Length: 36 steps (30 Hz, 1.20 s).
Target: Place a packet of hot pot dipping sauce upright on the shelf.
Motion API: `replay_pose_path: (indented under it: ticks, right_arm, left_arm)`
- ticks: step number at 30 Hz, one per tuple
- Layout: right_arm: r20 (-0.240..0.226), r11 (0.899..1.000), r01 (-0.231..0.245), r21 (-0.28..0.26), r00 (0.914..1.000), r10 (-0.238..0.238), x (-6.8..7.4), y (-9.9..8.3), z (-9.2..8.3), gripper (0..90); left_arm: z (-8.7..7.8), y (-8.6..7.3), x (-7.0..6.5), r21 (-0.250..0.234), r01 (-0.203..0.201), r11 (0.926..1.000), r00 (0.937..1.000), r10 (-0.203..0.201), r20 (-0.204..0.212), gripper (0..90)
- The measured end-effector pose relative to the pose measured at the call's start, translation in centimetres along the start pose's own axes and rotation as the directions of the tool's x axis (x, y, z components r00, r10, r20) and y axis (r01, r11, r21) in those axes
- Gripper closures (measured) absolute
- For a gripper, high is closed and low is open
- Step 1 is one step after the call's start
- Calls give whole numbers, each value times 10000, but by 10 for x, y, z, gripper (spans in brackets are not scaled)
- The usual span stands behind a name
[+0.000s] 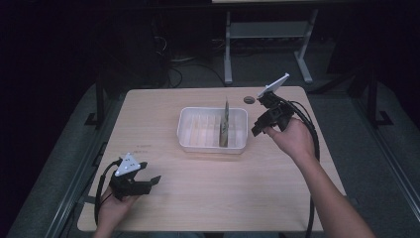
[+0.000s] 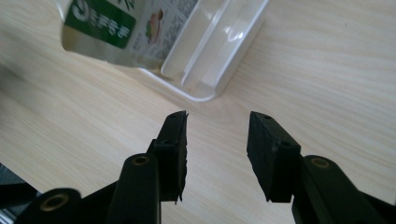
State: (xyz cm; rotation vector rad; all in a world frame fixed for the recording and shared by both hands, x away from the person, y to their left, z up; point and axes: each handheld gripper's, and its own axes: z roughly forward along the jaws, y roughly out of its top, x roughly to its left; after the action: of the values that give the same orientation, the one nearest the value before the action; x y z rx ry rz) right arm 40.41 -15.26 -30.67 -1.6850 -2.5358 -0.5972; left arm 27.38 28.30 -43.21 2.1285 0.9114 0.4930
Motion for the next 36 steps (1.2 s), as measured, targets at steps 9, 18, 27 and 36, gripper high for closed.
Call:
replay_pose_path:
  ticks: [9, 18, 27, 36]
  right_arm:
    - [13, 10000, -9, 37, 10000, 9, -13, -22, 7, 555]
    - [-168, 9999, -145, 40, 9998, 145, -27, -44, 19, 544]
    - [-205, 9994, -342, 71, 9992, 343, -40, -62, 33, 539]
    - [-203, 9995, -309, 52, 9993, 310, -44, -76, 44, 536]
  left_arm:
    - [0, 0, 0, 51, -16, 10000, 10000, 16, -2, 277]
    - [-1, 1, -1, -99, 54, 9999, 10000, -55, -48, 265]
    - [1, 1, -3, -14, -27, 10000, 10000, 27, -41, 264]
    - [1, 1, -5, -18, -47, 10000, 10000, 47, -42, 263]
